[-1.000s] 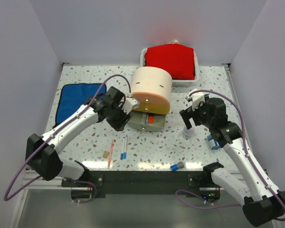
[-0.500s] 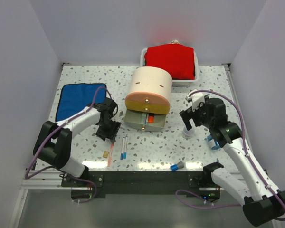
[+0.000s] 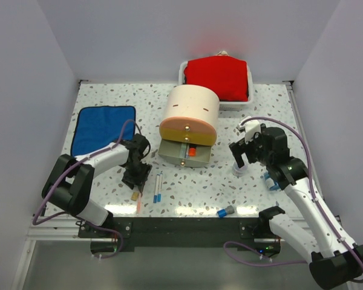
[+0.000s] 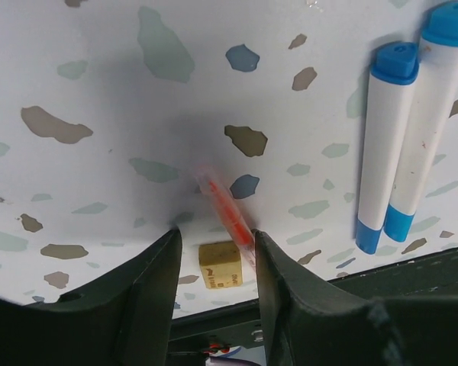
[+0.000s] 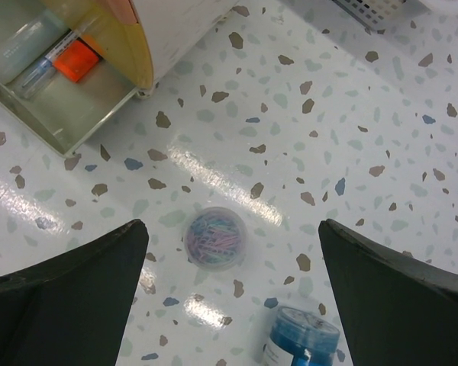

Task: Sort the stationery into containers
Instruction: Move the storage box to the center of the board, then pick up the pen from the corner of the board.

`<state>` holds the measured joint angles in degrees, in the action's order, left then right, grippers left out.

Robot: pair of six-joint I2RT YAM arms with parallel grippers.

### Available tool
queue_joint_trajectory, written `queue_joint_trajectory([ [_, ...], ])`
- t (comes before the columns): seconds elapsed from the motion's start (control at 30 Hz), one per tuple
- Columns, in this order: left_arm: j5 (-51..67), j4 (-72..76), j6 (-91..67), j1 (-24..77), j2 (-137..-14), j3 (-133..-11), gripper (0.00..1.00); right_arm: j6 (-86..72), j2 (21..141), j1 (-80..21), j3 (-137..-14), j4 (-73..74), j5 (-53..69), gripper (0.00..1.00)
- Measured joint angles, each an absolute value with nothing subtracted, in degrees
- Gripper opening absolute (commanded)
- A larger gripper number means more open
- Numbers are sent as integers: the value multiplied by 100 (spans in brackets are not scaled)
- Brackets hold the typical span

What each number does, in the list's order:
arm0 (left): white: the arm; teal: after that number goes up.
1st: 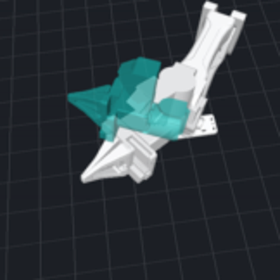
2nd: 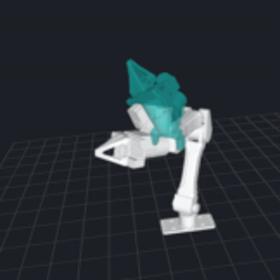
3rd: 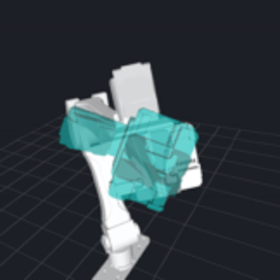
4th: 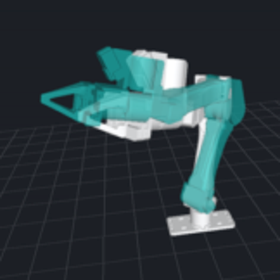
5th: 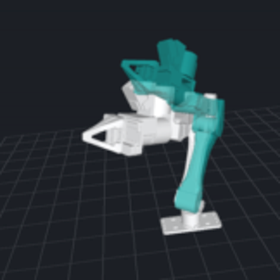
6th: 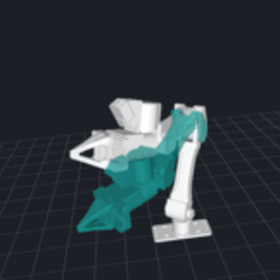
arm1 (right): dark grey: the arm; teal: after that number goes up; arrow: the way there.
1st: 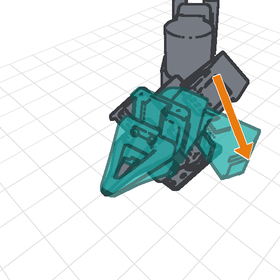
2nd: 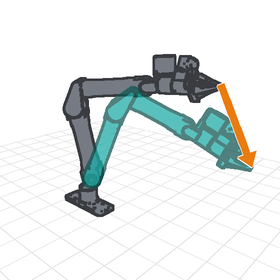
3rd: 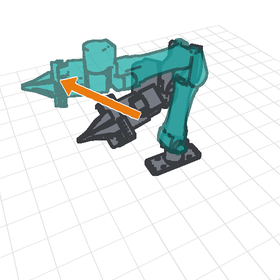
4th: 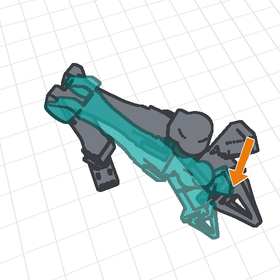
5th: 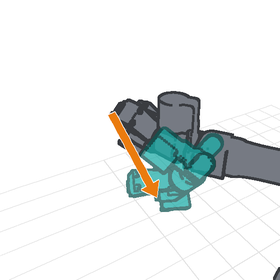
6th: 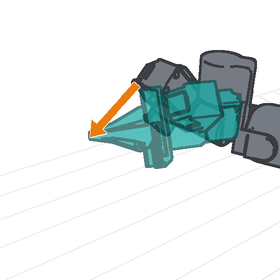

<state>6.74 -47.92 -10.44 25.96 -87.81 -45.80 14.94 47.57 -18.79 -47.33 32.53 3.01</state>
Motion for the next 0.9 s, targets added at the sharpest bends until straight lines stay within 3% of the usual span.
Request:
queue_joint_trajectory([
  [0.23, 862, -4939, -1122, 2744, -9194, -4921, 38, 1439, 4678, -1879, -4593, 3256, 316, 99],
  [0.33, 908, -4921, -1157, 2921, -9365, -5103, 30, 1433, 4595, -1879, -4554, 3273, 314, 99],
  [0.47, 1000, -4864, -1234, 3046, -9518, -5245, 2, 1435, 4495, -1879, -4541, 3299, 314, 99],
  [0.5, 1013, -4860, -1256, 3048, -9526, -5251, 0, 1435, 4484, -1879, -4541, 3304, 311, 99],
  [0.9, 930, -5068, -1219, 2873, -9133, -5586, 0, 1459, 4501, -1879, -4541, 3291, 294, 99],
])
